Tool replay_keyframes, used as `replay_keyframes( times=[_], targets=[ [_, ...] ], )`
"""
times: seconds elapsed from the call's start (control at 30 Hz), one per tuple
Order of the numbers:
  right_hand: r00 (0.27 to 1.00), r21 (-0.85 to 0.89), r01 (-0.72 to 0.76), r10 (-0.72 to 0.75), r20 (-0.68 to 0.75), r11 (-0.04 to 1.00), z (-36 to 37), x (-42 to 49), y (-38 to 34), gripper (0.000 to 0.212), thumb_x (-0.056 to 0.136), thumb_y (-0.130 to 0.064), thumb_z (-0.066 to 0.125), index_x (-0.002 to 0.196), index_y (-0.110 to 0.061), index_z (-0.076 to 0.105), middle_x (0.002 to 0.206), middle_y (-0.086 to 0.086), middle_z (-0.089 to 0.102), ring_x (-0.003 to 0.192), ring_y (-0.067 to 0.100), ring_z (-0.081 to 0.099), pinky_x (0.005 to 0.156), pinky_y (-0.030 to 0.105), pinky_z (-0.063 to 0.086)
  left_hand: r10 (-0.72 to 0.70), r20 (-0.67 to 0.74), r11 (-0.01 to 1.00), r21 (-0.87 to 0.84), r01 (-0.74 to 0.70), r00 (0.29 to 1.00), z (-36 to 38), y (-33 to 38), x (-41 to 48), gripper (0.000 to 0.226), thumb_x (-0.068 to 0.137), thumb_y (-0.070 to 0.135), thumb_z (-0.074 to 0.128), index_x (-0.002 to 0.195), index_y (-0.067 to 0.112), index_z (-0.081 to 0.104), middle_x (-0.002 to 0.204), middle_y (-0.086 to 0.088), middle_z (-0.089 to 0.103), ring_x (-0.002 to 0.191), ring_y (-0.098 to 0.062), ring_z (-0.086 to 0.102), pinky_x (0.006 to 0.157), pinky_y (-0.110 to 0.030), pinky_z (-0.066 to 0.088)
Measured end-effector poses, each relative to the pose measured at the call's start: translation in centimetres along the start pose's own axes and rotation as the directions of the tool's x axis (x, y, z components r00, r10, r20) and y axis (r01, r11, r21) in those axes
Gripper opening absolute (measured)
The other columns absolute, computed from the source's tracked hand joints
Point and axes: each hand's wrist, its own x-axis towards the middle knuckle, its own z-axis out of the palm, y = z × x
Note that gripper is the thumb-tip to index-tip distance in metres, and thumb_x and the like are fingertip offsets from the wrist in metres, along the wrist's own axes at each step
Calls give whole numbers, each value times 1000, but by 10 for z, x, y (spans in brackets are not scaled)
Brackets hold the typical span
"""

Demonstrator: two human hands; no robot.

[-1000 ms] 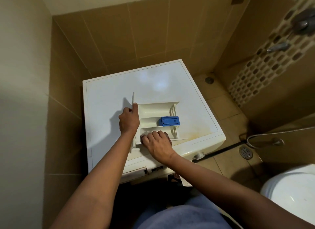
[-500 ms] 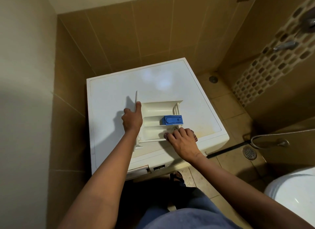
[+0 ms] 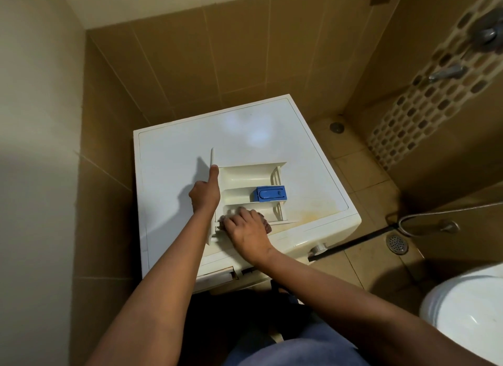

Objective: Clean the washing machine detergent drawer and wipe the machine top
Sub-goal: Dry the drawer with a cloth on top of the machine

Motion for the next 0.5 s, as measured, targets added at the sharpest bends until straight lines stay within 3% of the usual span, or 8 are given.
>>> replay_keyframes(
  times=[0.1, 0.17, 0.3, 0.37, 0.5],
  targets=[
    [993, 47, 94, -91, -69, 994, -1, -18, 22, 31, 83, -20, 45, 100, -19, 71, 94, -2, 71, 89, 22, 62, 75, 34, 36, 16, 3, 1000, 12, -16, 1000, -1, 0, -1, 70, 89, 71, 37, 84, 4, 54, 91, -10, 57, 71, -22, 49, 52, -32, 32],
    [992, 134, 113, -103, -76, 985, -8, -22, 46, 28, 91, -28, 45, 97, -22, 72, 94, -4, 71, 89, 21, 62, 72, 32, 44, 20, 3, 1000, 9, -20, 1000, -2, 0, -1, 71, 88, 72, 37, 86, 4, 55, 92, -10, 57, 71, -21, 49, 51, -31, 32],
    [988, 399, -83, 126, -84, 913, -13, -20, 65, 23, 92, -38, 60, 90, -21, 75, 81, -5, 69, 73, 17, 57, 63, 34, 45, 29, 0, 999, -18, -29, 1000, -1, -2, -1, 66, 88, 72, 39, 73, 8, 48, 85, -7, 53, 65, -18, 47, 52, -31, 33],
    [974, 457, -162, 215, -66, 874, -15, -11, 52, 30, 94, -42, 54, 97, -22, 75, 86, -5, 70, 74, 16, 57, 64, 34, 44, 30, 0, 999, -20, -30, 1000, -1, -2, -1, 66, 88, 71, 39, 74, 7, 49, 85, -7, 53, 66, -18, 48, 52, -32, 33],
    [978, 461, -147, 199, -65, 875, -13, 6, 15, 31, 95, -41, 53, 89, -21, 76, 86, -4, 68, 77, 17, 60, 64, 33, 46, 38, -5, 999, -14, -38, 999, -1, -1, -2, 69, 88, 71, 39, 85, 4, 55, 89, -9, 57, 68, -19, 49, 52, -32, 33]
  ],
)
